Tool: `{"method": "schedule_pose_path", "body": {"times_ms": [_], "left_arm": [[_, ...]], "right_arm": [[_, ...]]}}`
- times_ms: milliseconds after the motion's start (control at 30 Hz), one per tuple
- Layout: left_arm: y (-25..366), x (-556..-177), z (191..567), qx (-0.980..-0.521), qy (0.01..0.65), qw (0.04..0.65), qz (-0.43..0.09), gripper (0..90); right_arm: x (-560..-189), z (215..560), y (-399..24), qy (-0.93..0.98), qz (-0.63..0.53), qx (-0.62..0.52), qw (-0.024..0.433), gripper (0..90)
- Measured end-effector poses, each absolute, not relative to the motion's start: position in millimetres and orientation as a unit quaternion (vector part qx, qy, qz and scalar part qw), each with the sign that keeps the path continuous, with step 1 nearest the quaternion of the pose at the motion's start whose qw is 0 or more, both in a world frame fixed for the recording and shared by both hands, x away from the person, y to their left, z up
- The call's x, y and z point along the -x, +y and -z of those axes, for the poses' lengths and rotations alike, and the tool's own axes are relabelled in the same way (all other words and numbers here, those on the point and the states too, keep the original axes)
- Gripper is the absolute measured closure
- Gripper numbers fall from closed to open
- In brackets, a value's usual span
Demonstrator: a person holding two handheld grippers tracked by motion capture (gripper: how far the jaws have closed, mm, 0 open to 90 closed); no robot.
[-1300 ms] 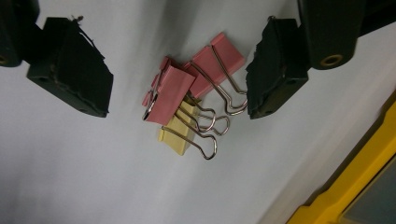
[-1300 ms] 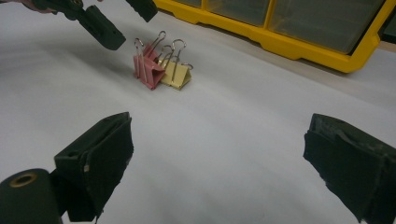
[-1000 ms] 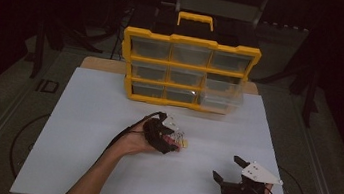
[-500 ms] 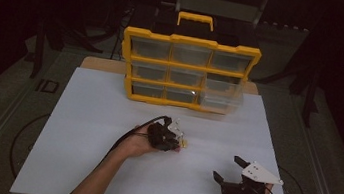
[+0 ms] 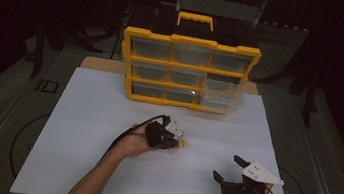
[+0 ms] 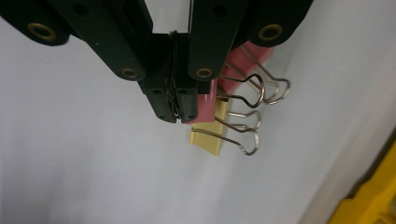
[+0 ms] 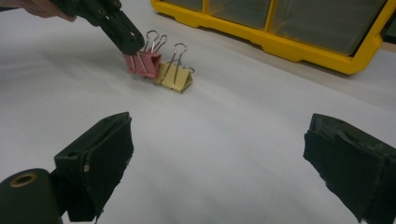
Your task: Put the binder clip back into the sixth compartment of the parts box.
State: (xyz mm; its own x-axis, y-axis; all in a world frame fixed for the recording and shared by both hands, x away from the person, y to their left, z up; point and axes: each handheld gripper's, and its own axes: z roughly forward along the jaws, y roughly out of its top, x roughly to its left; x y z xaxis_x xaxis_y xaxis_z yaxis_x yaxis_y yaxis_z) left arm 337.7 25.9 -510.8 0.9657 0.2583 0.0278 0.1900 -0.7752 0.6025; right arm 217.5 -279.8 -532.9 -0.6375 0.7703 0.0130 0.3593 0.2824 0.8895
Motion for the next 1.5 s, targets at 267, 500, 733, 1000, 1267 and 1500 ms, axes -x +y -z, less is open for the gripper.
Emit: {"method": "schedule_pose_path", "body": {"times_ms": [267,500,733,1000,1267,1500], "left_arm": [[36,-340,498,-0.93,0.133,0.337,-0.058,89.7],[42,-342,485,-0.925,0.138,0.346,-0.068,89.7],[45,-346,474,-0.921,0.141,0.355,-0.074,89.7],[44,-350,459,-0.918,0.139,0.362,-0.08,89.7],[46,-357,441,-0.911,0.144,0.376,-0.087,89.7],[46,-363,423,-0.905,0.145,0.389,-0.095,89.7]], "right_arm": [[-217,532,-279,0.768,-0.477,-0.366,0.221,7.6],[-217,532,-279,0.767,-0.48,-0.363,0.222,7.6],[-217,532,-279,0.767,-0.48,-0.364,0.223,7.6],[-217,532,-278,0.767,-0.48,-0.364,0.223,7.6],[-217,532,-278,0.767,-0.479,-0.364,0.223,7.6],[-217,532,-278,0.767,-0.478,-0.365,0.223,7.6]]}}
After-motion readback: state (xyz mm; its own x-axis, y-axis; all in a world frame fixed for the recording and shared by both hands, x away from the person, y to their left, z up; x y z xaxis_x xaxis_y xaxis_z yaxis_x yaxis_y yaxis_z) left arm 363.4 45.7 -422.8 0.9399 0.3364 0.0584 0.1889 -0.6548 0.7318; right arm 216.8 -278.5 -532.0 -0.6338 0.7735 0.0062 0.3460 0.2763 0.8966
